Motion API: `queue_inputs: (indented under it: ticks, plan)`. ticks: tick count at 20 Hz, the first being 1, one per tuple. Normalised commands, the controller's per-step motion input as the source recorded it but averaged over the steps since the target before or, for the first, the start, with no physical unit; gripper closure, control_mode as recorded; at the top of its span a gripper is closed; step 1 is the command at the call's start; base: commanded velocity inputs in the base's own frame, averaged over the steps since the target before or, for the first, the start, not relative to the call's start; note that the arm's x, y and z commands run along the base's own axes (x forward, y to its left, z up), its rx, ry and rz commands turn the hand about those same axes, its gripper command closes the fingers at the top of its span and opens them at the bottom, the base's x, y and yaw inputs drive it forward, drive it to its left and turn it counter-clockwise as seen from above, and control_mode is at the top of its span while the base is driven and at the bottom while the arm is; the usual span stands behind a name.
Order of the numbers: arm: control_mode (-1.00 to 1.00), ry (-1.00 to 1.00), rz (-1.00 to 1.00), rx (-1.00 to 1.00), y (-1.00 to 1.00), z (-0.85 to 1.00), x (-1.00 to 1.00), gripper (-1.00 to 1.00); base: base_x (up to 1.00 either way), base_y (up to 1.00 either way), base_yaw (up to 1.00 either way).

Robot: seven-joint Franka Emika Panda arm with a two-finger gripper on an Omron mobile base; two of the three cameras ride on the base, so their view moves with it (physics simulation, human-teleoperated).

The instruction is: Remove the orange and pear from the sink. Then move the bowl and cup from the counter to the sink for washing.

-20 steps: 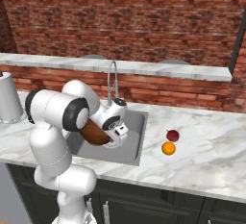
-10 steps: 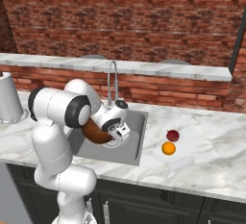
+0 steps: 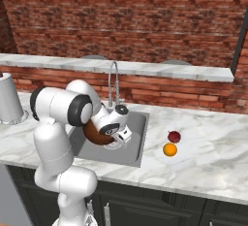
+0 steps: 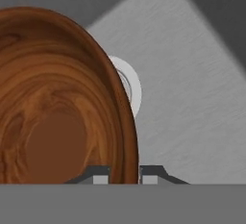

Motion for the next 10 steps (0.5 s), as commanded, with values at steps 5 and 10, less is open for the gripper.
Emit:
queue_inputs:
  ticks: [5,10]
  plan:
    - [-1.00,-0.07,0.00,-0.10,0.00,-0.18,0.07,1.00,0.00,0.00,0.00]
    - [-1.00,-0.05,0.00,-0.07,0.01,-0.13,0.12,1.00,0.00,0.00,0.00]
